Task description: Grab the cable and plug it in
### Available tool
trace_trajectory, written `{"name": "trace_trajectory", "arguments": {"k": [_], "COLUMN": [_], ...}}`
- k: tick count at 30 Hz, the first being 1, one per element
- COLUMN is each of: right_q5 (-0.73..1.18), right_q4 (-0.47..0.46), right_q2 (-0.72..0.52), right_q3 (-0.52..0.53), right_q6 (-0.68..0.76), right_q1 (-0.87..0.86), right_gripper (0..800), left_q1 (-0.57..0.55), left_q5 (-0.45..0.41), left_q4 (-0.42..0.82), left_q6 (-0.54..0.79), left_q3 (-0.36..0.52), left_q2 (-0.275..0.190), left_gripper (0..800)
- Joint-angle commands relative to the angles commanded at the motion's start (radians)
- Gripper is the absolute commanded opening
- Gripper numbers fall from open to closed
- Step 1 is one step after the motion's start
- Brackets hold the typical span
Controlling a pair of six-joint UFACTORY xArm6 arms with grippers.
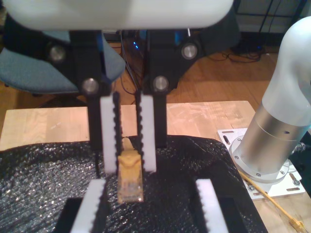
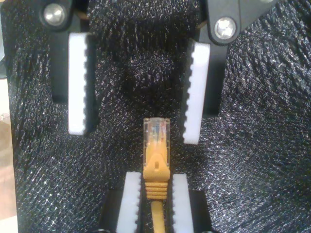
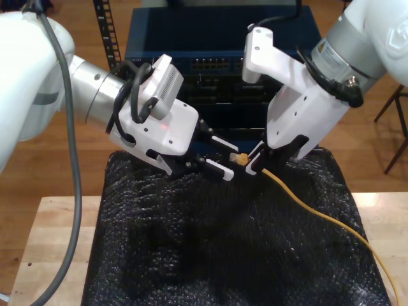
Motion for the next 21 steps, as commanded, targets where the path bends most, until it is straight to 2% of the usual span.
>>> {"name": "trace_trajectory", "arguments": {"k": [11,21], "right_q5": [-0.002,-0.002], "right_q4": [0.002,0.000], "right_q2": [0.000,0.000], "right_q3": [0.000,-0.002], "right_q6": [0.002,0.002], "right_q1": [0.002,0.002], "right_gripper": [6,4], "left_q1": [0.000,0.000], "left_q5": [-0.003,-0.002], "left_q4": [-0.006,-0.018], "left_q6": [0.000,0.000], "left_q3": [0.012,0.014], "left_q2": [-0.002,-0.002], "left_gripper": [328,317]}}
